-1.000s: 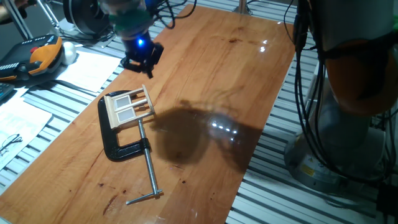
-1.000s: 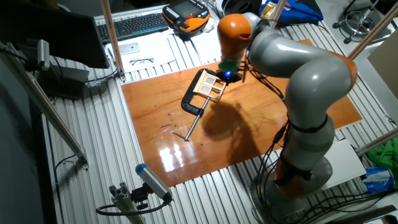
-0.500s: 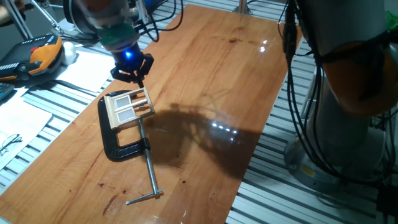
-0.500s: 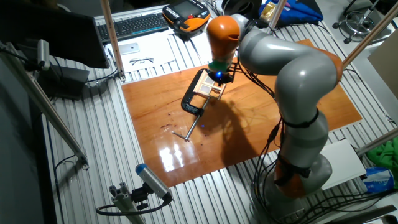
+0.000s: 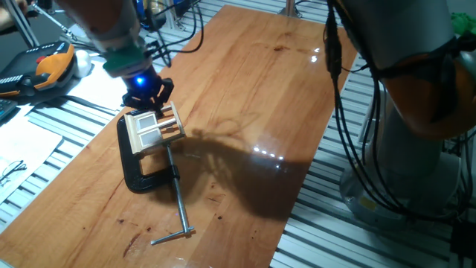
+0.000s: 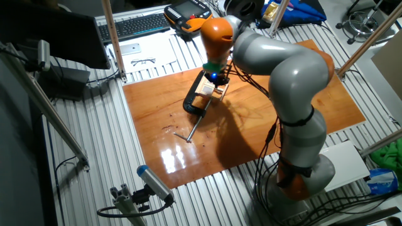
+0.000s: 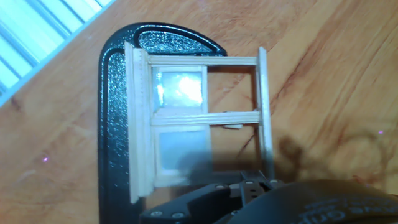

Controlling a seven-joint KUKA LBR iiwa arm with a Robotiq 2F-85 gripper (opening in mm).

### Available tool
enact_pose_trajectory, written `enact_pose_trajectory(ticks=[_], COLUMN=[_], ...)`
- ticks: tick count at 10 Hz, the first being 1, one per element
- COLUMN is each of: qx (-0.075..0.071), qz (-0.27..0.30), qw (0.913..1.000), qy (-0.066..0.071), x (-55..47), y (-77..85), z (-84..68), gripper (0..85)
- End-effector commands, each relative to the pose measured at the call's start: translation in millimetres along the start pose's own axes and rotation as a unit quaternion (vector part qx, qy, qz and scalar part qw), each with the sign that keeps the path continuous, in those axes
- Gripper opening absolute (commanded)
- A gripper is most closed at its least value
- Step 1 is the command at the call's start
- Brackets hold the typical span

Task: Close a sliding window

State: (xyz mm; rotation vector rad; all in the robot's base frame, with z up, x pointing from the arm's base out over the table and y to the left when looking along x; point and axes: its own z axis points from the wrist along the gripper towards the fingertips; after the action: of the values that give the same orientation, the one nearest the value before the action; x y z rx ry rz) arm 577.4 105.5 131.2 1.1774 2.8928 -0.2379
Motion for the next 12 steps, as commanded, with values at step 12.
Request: enact_pose_trajectory(ticks=[12], qx=[0.010], qz=[0.013], qw=[0.9999], qy=[0.004], x=[0.4], y=[8.9], z=[27.1], gripper=[0.0])
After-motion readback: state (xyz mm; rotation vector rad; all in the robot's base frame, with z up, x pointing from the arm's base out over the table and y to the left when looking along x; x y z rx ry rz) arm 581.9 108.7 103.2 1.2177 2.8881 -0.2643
